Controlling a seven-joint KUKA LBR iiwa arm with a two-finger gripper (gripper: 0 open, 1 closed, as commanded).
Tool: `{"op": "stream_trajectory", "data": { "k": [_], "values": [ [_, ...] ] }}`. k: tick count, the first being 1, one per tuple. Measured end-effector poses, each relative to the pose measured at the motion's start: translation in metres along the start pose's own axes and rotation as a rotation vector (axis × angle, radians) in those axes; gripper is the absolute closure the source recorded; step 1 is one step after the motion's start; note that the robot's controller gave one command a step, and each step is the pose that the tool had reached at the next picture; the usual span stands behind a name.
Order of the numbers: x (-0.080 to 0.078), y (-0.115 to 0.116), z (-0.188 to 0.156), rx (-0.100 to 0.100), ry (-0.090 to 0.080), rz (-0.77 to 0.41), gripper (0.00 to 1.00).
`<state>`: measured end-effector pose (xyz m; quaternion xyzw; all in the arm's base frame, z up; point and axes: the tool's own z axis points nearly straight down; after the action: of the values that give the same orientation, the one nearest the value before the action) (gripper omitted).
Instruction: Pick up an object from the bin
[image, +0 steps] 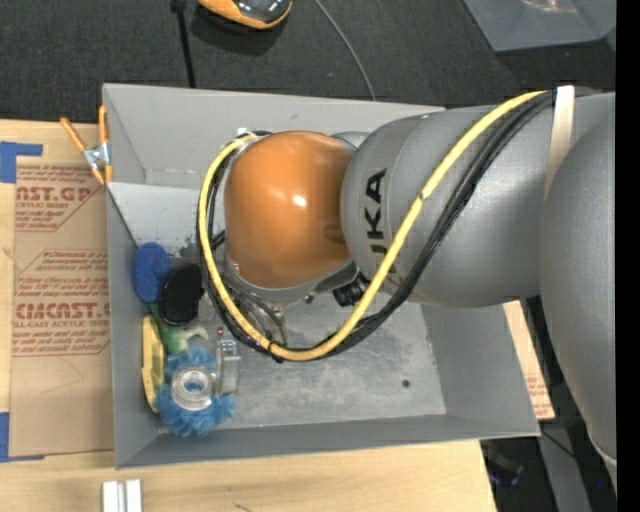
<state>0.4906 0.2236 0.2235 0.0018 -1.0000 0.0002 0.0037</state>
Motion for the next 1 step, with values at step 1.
{"op": "stream_trajectory", "data": {
  "k": [1],
  "values": [
    [-0.0020, -0.0011, -0.0042, -0.002, -0.008, 0.002, 0.00]
  ]
}}
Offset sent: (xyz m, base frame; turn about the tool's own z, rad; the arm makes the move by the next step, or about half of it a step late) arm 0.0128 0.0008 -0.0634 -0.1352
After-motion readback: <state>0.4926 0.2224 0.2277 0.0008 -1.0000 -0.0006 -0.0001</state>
